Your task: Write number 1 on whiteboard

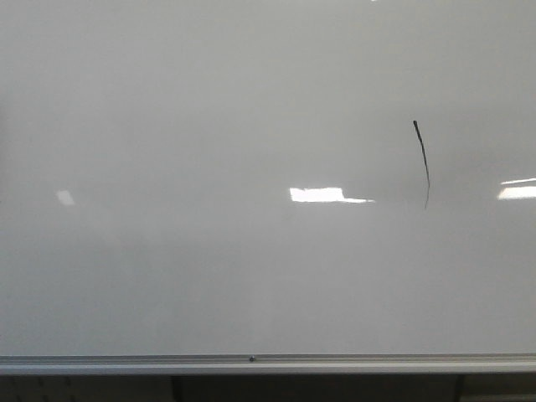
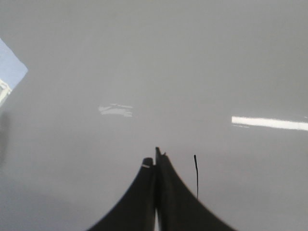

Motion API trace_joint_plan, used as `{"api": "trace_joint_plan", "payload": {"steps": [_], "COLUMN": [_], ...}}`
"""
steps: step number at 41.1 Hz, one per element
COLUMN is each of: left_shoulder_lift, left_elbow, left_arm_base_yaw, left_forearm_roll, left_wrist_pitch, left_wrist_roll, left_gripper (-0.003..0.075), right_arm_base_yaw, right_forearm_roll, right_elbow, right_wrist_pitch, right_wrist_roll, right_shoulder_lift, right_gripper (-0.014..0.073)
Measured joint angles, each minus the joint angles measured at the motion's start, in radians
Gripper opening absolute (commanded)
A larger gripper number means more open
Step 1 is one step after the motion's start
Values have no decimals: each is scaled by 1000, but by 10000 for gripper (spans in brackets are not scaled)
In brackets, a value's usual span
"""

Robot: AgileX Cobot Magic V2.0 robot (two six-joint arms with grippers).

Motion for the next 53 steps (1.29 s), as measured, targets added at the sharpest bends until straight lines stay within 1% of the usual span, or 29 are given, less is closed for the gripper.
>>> {"api": "trace_joint_plan", "payload": {"steps": [3, 7, 45, 48, 50, 53], "left_shoulder_lift": [-40, -50, -51, -56, -64, -81], "left_elbow": [10, 14, 23, 31, 41, 63], "left_arm_base_yaw": [0, 0, 0, 0, 0, 0], "left_forearm_roll": [-2, -3, -12, 20, 91, 238], "left_wrist_pitch": [0, -2, -13, -24, -32, -47], "left_wrist_roll": [0, 0, 0, -56, -152, -342], "left_gripper": [-20, -20, -20, -20, -20, -20], "right_arm_base_yaw": [0, 0, 0, 0, 0, 0], "right_forearm_roll": [2, 2, 10, 10, 10, 10], "right_elbow": [14, 14, 15, 15, 15, 15], "right_wrist_pitch": [0, 0, 8, 8, 8, 8], "right_wrist_roll": [0, 0, 0, 0, 0, 0], "right_shoulder_lift": [-52, -66, -68, -68, -68, -68], "right_gripper": [-60, -60, -60, -60, -60, -60]}}
